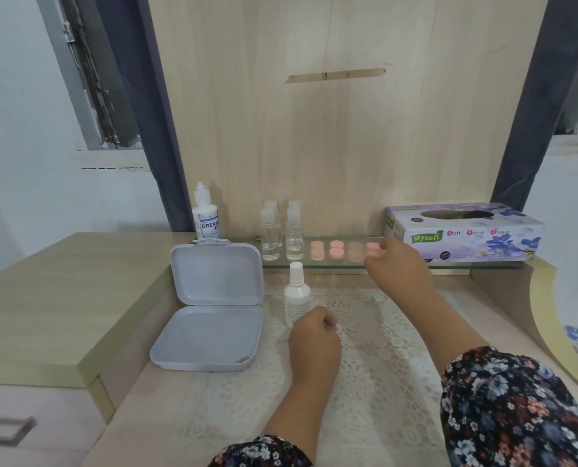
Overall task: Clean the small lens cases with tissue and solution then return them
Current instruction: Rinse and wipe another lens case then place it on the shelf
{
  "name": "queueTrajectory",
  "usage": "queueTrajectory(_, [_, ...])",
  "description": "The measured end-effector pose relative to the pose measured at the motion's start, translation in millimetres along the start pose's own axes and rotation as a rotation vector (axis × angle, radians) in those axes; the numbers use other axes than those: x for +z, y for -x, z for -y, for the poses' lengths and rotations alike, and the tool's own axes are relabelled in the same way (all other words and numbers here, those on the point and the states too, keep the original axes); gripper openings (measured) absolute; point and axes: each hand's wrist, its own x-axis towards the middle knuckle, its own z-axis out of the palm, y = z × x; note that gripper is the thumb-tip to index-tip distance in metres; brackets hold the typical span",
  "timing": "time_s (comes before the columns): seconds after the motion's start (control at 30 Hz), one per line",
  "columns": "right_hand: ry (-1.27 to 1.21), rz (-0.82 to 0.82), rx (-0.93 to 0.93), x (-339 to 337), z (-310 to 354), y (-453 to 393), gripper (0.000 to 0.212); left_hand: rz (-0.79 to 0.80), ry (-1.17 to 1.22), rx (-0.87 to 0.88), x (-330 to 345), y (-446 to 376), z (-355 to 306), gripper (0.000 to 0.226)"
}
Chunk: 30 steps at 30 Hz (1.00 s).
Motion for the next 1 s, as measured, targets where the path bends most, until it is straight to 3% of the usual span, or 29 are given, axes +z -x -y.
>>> queueTrajectory(0.17, [0.026,-0.009,0.029,3,-2,-3,0.018,0.001,0.011,-0.009,0,1,-1,0.03])
queueTrajectory(0.47, [0.057,0.0,0.028,7,-8,-5,0.026,0.002,0.024,-0.018,-2,2,-2,0.028])
queueTrajectory(0.73, [-0.066,-0.086,-0.019,-7,-17,27,0.021,-0.005,0.008,-0.008,-3,1,-3,0.029])
queueTrajectory(1.0, [-0.185,-0.024,-0.027,-13,-40,75,0.01,0.002,0.004,0.007,-1,0,-2,0.03])
